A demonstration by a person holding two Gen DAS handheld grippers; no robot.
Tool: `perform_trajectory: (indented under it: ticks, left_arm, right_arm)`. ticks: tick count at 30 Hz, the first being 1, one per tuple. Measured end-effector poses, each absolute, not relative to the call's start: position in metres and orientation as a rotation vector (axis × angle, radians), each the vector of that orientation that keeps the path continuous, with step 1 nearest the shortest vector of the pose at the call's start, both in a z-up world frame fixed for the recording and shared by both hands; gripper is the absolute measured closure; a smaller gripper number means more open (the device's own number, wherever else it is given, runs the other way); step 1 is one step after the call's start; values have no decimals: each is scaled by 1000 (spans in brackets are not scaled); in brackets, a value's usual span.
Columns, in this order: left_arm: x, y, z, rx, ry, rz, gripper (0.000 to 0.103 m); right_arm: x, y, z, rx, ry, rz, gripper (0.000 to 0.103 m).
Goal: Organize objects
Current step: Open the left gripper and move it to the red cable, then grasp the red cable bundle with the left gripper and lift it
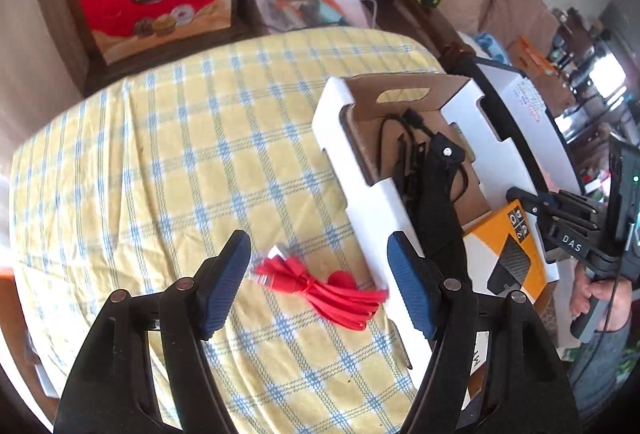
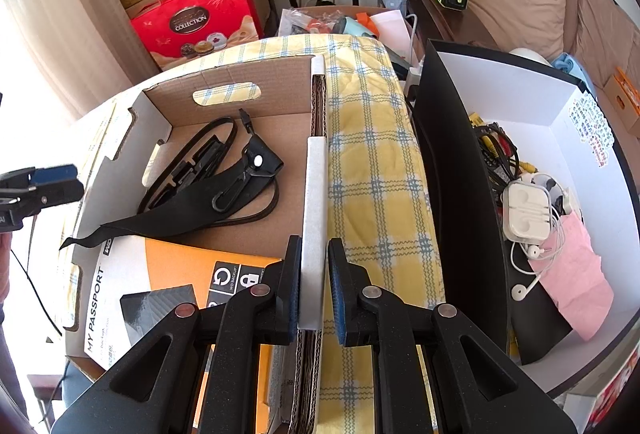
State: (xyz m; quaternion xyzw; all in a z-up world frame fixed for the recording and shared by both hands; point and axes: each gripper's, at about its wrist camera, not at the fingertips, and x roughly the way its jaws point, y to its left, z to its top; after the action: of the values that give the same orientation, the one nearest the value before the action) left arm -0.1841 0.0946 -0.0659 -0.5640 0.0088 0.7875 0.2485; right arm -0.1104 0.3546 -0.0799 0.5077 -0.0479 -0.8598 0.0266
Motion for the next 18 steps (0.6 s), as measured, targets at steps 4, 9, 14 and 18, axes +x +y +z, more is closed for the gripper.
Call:
perform_trajectory:
  ticks: [4, 9, 14, 18]
  left_arm:
    - [-179, 78, -81, -1600, -69, 2155, 38]
    - [-172, 69, -91, -1649, -157, 2155, 45]
    - [-168, 70, -98, -1675, -179, 2154, 56]
    - [-169, 70, -97, -1669, -216, 2164, 61]
  right_arm:
    - [-111, 355, -80, 1568, -147, -2656, 91]
    - [-110, 355, -80, 1568, -148, -2656, 91]
    - [-111, 355, -80, 1567, -148, -2657, 91]
    - [-110, 355, -80, 1568, -150, -2657, 91]
